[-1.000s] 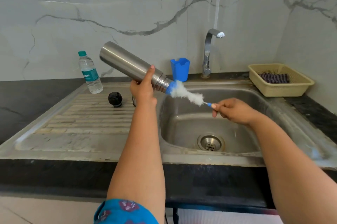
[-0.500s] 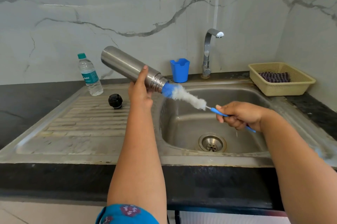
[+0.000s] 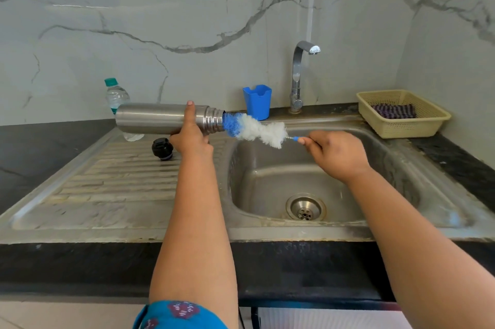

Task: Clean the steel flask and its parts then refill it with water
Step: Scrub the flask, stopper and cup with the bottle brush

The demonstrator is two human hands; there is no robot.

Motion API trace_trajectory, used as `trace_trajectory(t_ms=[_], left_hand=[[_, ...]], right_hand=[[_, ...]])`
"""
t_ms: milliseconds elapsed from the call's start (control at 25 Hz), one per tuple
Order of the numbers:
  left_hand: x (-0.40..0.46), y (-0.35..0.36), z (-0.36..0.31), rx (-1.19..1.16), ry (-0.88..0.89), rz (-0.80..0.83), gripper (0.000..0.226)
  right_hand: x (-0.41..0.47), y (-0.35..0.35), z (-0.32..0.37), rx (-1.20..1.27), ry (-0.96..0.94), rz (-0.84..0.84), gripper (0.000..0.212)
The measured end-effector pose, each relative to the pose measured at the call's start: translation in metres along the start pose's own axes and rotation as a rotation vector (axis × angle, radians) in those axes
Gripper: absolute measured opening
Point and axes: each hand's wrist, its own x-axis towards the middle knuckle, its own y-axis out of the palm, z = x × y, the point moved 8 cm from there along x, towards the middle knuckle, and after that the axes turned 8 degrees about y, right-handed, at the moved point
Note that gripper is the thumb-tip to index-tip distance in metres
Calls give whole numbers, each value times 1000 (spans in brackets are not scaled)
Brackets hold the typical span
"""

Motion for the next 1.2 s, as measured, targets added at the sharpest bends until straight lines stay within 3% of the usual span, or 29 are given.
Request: trace_trajectory(t_ms=[120,200,280,440,520,560,680,800,920,1000,1120,1200], left_hand=[[-1,14,0,-34,-64,188,55],[-11,28,5,-19,-92,276,54],[-17,31,10,31,-67,256,49],[-11,14,10,97,20,110,45],[-6,9,8,64,43,55,47],[-5,7,4,51,58,37,47],[-1,13,1,7,23,127,47],[3,21,3,-10,-68,270,50],[9,10,4,91,33,201,50],[15,4,-1,125,124,111,46],[23,12,2,11,118,63,48],[16,26,7,62,70,109,49]], right_hand=[[-19,41,-19,667,363,735,47],[-34,41,-29,869,495,962,44],[-35,34,-40,821,505,920,44],[-17,18,-38,643,378,595,46],[-16,19,-34,617,342,545,46],[-19,25,-31,654,356,612,47],[-45,45,-17,861,482,1030,44],[-56,45,-18,958,582,1149,40],[-45,35,-23,671,502,919,46],[-27,11,-21,336,342,559,50],[-28,-38,8,-113,38,-29,49],[-50,-42,13,-224,37,-98,49]])
